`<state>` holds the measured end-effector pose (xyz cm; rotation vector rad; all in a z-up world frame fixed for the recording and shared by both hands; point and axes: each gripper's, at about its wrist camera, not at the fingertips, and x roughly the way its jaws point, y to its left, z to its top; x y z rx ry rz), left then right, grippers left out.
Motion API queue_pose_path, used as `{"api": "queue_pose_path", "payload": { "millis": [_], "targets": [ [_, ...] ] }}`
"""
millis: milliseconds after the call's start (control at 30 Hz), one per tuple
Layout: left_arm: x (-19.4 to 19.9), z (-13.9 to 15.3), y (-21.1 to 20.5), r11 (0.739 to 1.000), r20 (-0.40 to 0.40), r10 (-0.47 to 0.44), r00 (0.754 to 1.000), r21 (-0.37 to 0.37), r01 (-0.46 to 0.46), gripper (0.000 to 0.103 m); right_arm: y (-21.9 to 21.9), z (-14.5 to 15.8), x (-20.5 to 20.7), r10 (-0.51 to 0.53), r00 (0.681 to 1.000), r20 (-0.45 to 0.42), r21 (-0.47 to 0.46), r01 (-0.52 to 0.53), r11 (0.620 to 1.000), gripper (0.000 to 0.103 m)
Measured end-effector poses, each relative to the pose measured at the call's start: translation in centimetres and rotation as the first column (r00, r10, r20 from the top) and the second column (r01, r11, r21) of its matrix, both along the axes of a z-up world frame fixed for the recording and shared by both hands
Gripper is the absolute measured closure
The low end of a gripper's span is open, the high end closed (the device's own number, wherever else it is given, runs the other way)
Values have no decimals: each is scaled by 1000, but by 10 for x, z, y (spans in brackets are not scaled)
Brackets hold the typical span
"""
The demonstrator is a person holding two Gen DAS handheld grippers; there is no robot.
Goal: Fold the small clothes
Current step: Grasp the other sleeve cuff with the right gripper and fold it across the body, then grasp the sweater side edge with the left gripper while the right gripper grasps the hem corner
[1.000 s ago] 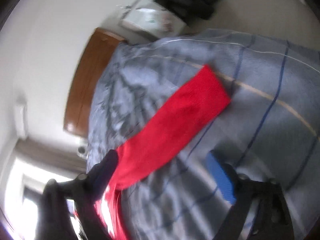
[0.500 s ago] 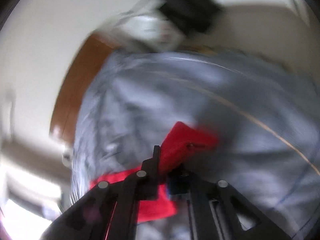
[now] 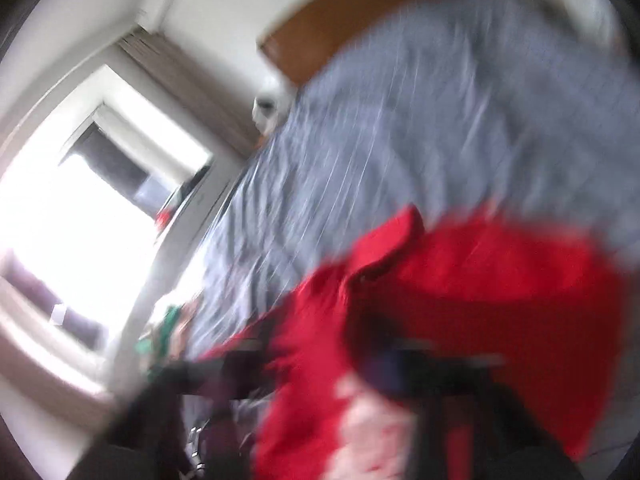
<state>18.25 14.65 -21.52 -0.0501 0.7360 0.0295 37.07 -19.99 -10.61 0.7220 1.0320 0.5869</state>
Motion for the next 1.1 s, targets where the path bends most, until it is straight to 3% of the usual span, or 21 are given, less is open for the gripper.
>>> {"api": "queue_pose_path", "payload": {
  "millis": [67,133,267,333,433,567,700,867,1000,1100],
  "targets": [
    [0,-1,0,1000,0,2,1000,4,-2,0,-3,-11,-10,-8,1000,-8,64,9,998,18],
    [1,-1,0,1000,-5,3,1000,3,-3,0,-19,-18,-29,-24,1000,-15,42,24,999,18],
    [2,-2,0,1000,-13,5,1000,2,-5,0,-84,-31,-81,-97,995,2,-101,97,990,18],
    [2,-3,0,1000,-18,7,1000,3,-7,0,-127,-44,-119,-156,988,-7,-207,152,967,18],
    [2,-4,-3,1000,-20,13,1000,23,-13,0,-172,-54,-176,-192,981,-26,-278,177,944,18],
    [1,-5,-5,999,-14,22,1000,38,-22,0,-181,-53,-221,-176,984,14,-384,167,908,18],
    [-2,-7,-8,998,-1,34,999,61,-34,0,-141,-36,-198,-77,994,72,-369,98,924,18],
    [-6,-8,-10,996,13,37,999,76,-38,0,-44,-20,-117,60,992,115,-329,-19,944,18],
    [-6,-8,-10,996,14,36,999,75,-37,0,20,-39,-40,23,999,24,-295,-15,955,18],
    [-6,-9,-9,997,11,33,999,67,-34,0,66,-54,-6,6,1000,11,-364,-2,931,18]
  ]
}}
